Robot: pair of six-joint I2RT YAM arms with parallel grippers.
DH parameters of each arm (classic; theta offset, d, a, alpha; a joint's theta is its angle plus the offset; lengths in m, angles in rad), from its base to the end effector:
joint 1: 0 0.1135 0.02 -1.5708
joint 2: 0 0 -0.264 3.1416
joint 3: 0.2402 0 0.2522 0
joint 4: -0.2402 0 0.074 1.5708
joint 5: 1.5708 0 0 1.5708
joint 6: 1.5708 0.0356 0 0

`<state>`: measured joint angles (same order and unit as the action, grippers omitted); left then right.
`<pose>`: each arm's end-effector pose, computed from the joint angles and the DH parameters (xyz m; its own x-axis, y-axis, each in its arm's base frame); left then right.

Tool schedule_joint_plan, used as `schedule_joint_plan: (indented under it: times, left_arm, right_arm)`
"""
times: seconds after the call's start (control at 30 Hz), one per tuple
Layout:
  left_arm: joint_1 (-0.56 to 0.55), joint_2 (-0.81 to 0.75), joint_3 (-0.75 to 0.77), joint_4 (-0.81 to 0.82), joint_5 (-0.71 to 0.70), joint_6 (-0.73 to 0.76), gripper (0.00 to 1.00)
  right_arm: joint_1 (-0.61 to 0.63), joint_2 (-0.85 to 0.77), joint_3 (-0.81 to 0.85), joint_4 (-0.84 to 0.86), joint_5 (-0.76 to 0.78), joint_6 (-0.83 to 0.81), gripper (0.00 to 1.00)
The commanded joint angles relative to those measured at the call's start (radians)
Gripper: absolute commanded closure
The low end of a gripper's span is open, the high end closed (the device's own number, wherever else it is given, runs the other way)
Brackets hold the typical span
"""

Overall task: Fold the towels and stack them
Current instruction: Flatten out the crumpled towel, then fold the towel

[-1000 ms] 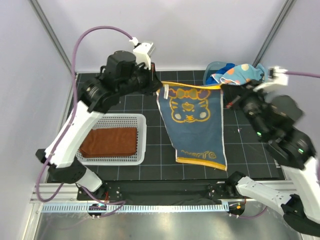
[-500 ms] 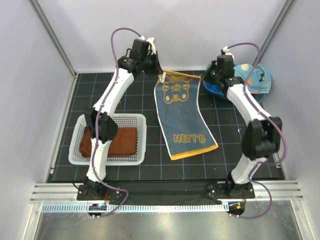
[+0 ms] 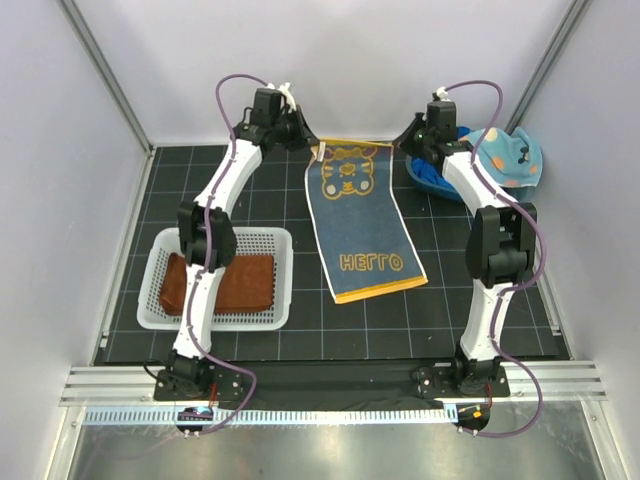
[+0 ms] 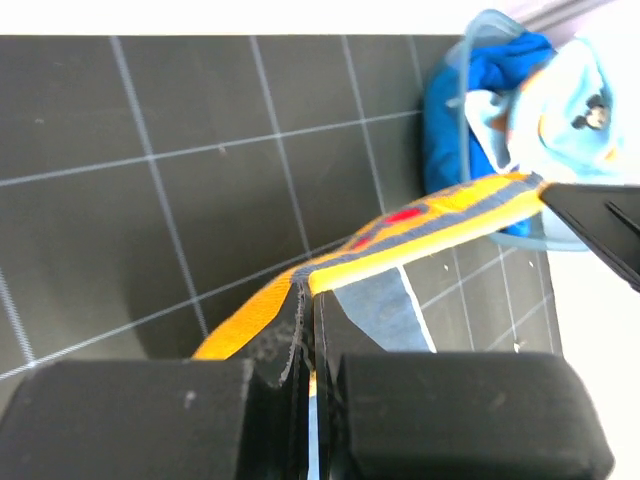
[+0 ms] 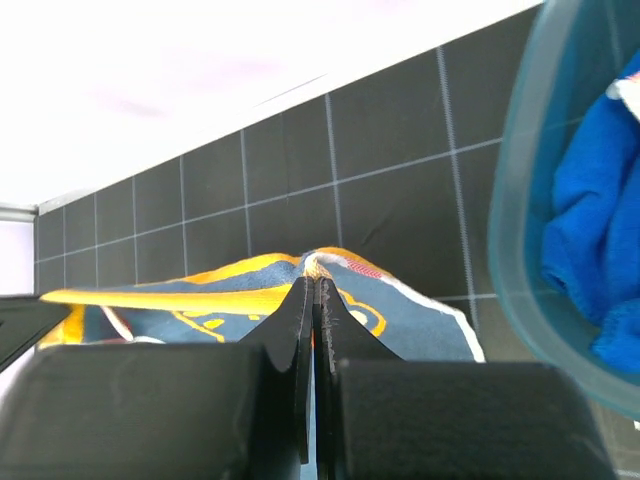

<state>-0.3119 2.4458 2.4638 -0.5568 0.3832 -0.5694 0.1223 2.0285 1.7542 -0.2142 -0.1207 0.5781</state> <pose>0.5273 -0.1840 0.2922 -0.7294 -0.2902 -0.6195 0.2337 0.7454 -0.6243 0.4811 0.0635 0.2904 -0.5139 0.4834 -0.7087 0.0647 0.8456 0.5298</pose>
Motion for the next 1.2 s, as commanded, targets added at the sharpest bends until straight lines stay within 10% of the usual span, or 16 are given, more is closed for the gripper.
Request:
schedule_joint_plan:
  times: [0.0,1.17]
  left_arm:
    - [-0.015,-0.137,-0.116,0.086,0.020,0.006,1.00]
    - [-0.463,-0.636,-0.902,-0.131,-0.609,0.174,0.96]
  right_arm:
    - [-0.024,-0.103,-0.057,0.032,0.035,-0.015,0.99]
    - [-0.026,-0.714,-0.797,-0.132,0.101,-0.027,0.99]
